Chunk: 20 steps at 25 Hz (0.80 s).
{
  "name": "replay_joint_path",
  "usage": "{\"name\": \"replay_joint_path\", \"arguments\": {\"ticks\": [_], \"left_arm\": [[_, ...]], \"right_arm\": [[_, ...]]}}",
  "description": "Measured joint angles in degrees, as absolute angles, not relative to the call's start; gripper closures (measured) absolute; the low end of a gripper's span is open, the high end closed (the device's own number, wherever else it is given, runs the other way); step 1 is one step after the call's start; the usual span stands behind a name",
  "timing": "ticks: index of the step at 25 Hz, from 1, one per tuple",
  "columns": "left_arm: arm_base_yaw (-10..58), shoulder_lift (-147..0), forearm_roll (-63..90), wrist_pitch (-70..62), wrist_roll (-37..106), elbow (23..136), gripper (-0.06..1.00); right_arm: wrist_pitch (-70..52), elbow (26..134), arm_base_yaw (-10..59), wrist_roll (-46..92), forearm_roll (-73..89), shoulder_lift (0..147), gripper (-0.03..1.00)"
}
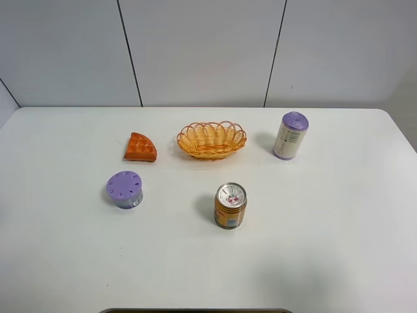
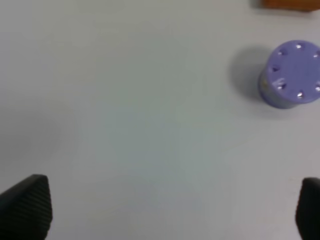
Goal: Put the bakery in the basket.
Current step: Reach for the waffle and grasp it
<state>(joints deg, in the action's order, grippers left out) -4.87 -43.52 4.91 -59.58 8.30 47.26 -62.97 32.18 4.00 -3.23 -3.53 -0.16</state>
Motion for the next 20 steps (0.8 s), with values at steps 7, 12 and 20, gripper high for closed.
{"name": "replay_joint_path", "arguments": {"ticks": [7,12,20], "left_arm": [[-4.9,-60.8,11.0,-56.0,13.9,55.7,-0.05],[-2.4,-70.4,12.2,-52.4,14.4,61.2,-0.05],[4.0,-84.3,12.5,-47.8,13.5,71.1,-0.05]], "right_arm": [[-63.0,32.2,4.0,-3.2,-3.5,-0.2,0.05],[-63.0,32.2,4.0,-3.2,-3.5,-0.2,0.05],[-63.0,32.2,4.0,-3.2,-3.5,-0.2,0.05]]}}
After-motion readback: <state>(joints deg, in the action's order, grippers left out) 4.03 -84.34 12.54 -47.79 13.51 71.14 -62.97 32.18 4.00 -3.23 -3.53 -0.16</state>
